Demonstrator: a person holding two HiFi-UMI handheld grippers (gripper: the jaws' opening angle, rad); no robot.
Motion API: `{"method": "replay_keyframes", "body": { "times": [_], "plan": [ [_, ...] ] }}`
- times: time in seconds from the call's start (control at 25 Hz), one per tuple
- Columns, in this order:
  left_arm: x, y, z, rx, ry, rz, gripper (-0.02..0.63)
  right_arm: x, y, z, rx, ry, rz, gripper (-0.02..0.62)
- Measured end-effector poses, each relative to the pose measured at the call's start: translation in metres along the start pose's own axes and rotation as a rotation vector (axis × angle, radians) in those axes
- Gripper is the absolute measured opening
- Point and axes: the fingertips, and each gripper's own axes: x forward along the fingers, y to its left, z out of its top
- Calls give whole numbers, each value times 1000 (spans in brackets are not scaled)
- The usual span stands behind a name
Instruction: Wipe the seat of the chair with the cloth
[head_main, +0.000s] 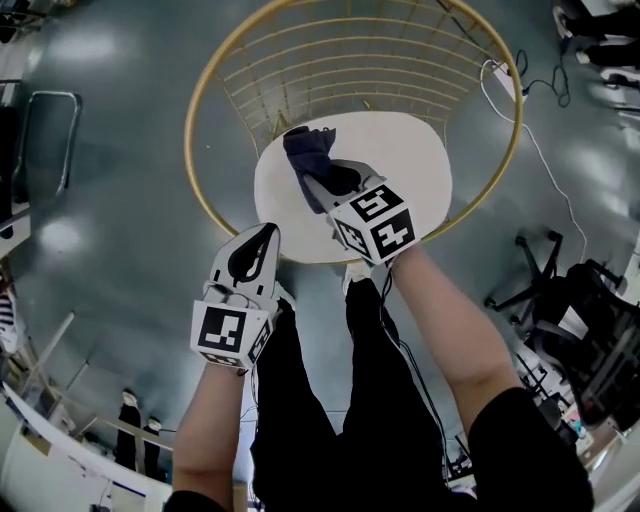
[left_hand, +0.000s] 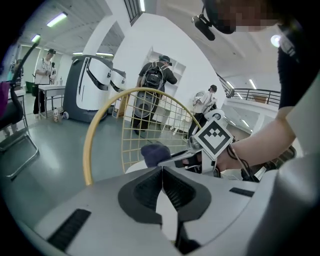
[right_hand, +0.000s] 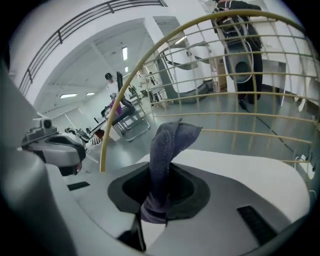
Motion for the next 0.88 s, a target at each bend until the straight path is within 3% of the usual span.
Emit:
{"method": "replay_keyframes", "body": {
  "times": [0.2, 0.36, 0.88],
  "plan": [
    [-14, 19, -5, -19, -17, 13, 20, 39, 35, 4, 38, 53, 110, 80],
    [-21, 27, -17, -31, -9, 10, 20, 61, 41, 0, 32, 93, 120, 80],
    [-15, 32, -24, -36, 2, -19, 20, 74, -13, -2, 49, 173, -29, 81]
  ]
}}
